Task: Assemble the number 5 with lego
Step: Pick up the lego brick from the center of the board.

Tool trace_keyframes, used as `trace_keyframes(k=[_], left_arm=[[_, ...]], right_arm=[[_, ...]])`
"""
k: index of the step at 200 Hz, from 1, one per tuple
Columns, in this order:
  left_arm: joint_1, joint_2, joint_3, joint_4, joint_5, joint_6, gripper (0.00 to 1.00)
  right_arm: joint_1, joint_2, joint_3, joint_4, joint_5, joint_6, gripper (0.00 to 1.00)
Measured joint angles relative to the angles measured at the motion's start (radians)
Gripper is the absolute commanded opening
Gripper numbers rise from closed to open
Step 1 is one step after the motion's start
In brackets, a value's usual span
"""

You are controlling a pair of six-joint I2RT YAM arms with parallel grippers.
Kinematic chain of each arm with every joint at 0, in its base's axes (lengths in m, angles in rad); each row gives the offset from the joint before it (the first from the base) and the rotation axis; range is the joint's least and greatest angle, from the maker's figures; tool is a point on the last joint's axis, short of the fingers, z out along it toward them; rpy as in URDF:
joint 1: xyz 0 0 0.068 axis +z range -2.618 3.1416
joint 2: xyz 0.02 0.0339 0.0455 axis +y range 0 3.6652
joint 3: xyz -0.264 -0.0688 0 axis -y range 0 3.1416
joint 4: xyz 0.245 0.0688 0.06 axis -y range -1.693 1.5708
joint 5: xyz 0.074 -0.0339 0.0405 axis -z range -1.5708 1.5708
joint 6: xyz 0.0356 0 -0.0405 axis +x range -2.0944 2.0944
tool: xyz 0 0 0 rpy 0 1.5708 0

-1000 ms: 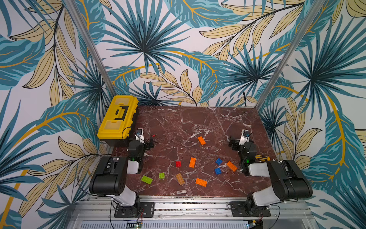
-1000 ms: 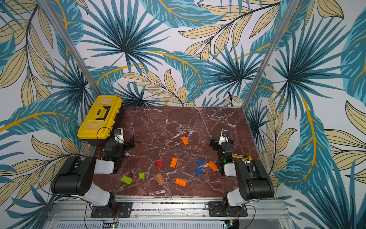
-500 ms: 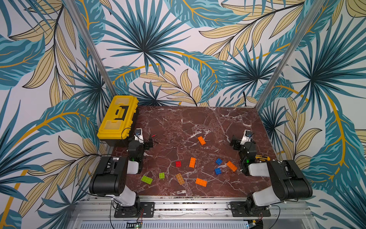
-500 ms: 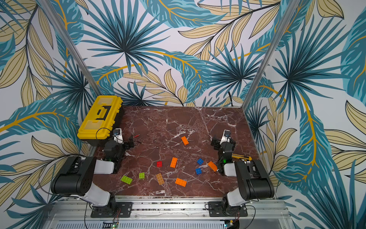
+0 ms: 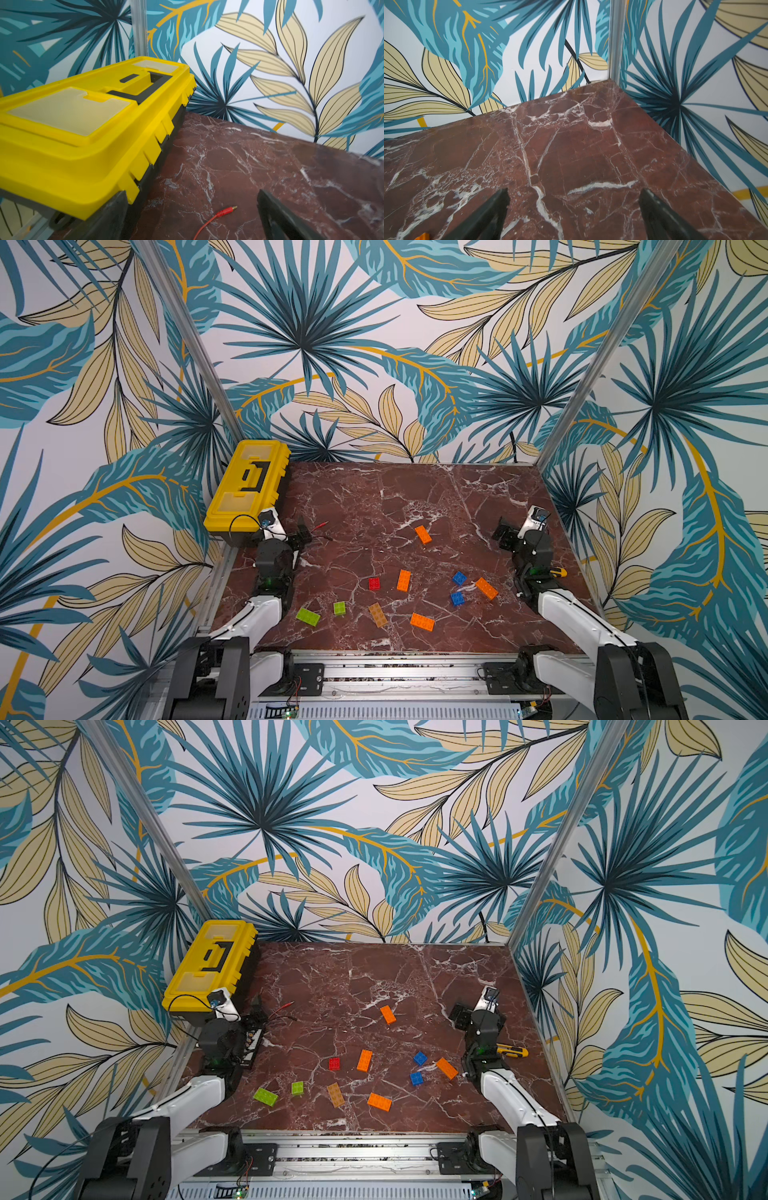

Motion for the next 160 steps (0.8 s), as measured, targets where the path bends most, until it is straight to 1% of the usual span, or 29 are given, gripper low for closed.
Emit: trace_keyframes(k=[13, 28, 47, 61, 73, 80, 101, 112, 122, 139, 151, 160], left_arm=[[0.013, -0.045, 0.004, -0.048, 0.008, -0.061, 1.0], [0.033, -0.061, 0.029, -0.113, 0.038, -0.12, 1.0], [0.05, -0.046, 0.097, -0.216, 0.098, -0.192, 1.0], [0.059, -0.031, 0.162, -0.307, 0.138, -0.244, 1.0], [0.067, -0.029, 0.2, -0.359, 0.162, -0.285, 1.0], [0.074, -0.031, 0.21, -0.377, 0.179, -0.308, 1.0], [0.099, -0.028, 0.212, -0.417, 0.262, -0.37, 1.0], [0.104, -0.015, 0.212, -0.433, 0.328, -0.39, 1.0], [0.104, 0.004, 0.22, -0.461, 0.389, -0.406, 1.0], [0.084, 0.038, 0.254, -0.528, 0.465, -0.421, 1.0], [0.039, 0.048, 0.277, -0.568, 0.482, -0.42, 1.0], [-0.015, 0.048, 0.289, -0.595, 0.49, -0.416, 1.0]], right_arm=[[0.0, -0.034, 0.031, -0.096, -0.003, 0.043, 0.99], [0.0, -0.049, 0.071, -0.203, -0.032, 0.087, 0.99], [0.0, -0.006, 0.169, -0.357, -0.085, 0.145, 0.99], [0.0, 0.03, 0.227, -0.429, -0.135, 0.178, 0.99], [0.0, 0.029, 0.227, -0.435, -0.172, 0.217, 0.99], [0.0, 0.012, 0.201, -0.419, -0.186, 0.256, 0.99], [-0.027, -0.105, 0.018, -0.272, -0.27, 0.413, 0.99], [-0.044, -0.132, -0.029, -0.267, -0.317, 0.474, 0.99], [-0.05, -0.111, -0.009, -0.3, -0.371, 0.489, 0.99], [-0.05, -0.045, 0.091, -0.374, -0.483, 0.489, 0.99], [-0.05, -0.007, 0.159, -0.419, -0.545, 0.481, 0.99], [-0.045, 0.016, 0.198, -0.455, -0.582, 0.474, 0.99]])
